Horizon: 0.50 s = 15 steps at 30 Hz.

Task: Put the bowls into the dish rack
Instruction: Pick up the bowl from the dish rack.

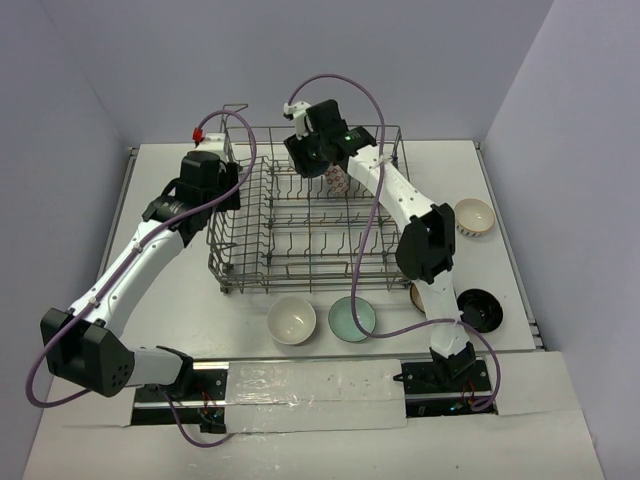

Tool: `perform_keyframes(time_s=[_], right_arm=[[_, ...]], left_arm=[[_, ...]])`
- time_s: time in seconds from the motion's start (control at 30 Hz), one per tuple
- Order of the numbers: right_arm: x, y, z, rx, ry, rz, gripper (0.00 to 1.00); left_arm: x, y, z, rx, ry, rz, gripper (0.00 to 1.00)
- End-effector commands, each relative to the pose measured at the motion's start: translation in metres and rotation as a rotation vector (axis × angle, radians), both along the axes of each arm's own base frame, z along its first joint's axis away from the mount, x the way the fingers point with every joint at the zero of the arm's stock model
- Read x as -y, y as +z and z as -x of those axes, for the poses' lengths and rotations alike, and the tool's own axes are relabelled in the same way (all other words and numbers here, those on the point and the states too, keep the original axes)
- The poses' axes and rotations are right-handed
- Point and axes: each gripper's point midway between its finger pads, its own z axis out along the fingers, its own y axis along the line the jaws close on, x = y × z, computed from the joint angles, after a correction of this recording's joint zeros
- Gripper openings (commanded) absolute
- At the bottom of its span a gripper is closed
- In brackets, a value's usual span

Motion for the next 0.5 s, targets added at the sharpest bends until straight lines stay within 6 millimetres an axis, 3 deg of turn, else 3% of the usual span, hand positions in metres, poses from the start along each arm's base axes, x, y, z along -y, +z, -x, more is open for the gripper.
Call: perform_keyframes(time_s=[0.0, 0.47], right_arm=[[-0.002, -0.015, -0.005, 0.010, 0.018, 0.037, 0.57], [-0.010, -0.004, 0.007, 0.009, 0.083, 0.013, 0.57]], left_arm=[[0.009, 0.010, 0.003, 0.027, -0.023, 0.048, 0.59], [0.012, 0.009, 0.003, 0.027, -0.029, 0.062, 0.63]])
